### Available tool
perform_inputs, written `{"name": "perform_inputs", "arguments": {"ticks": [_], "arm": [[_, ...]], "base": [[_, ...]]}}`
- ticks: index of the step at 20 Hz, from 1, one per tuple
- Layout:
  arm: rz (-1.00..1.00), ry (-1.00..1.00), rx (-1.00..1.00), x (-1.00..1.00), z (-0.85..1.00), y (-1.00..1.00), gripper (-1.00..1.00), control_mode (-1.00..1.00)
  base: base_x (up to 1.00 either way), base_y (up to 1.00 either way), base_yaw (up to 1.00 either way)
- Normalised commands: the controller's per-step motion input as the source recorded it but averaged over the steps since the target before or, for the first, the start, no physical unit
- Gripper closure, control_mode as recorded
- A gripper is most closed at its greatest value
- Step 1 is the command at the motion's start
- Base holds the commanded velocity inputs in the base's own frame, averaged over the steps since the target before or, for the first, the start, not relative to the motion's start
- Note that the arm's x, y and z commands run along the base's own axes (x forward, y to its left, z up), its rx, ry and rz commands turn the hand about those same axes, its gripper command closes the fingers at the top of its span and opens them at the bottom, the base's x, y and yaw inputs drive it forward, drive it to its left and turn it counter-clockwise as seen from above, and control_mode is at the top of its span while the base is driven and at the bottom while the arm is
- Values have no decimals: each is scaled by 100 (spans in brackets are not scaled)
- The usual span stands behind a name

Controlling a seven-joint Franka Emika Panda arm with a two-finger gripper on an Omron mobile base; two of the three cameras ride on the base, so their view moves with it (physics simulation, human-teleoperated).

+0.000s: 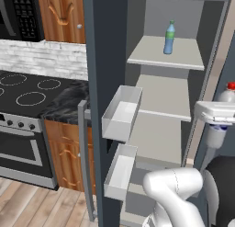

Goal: Take the bottled waters from the counter and place them in the freezer to freeze. Close the freezer door after placing the bottles.

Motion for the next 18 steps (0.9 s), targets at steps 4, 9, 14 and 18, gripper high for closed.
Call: {"name": "perform_inputs", "arguments": {"ticks": [4, 9, 14, 18], "arm": [[-15, -1, 0, 31, 25, 8, 100, -100], [-9, 1, 0, 44, 68, -1, 100, -100], [0, -2, 0, 65, 18, -1, 100, -100], [0, -2, -2, 75, 0, 0, 100, -100]], "base": [[0, 0, 0], [0, 0, 0], [0, 0, 0], [0, 0, 0]]}}
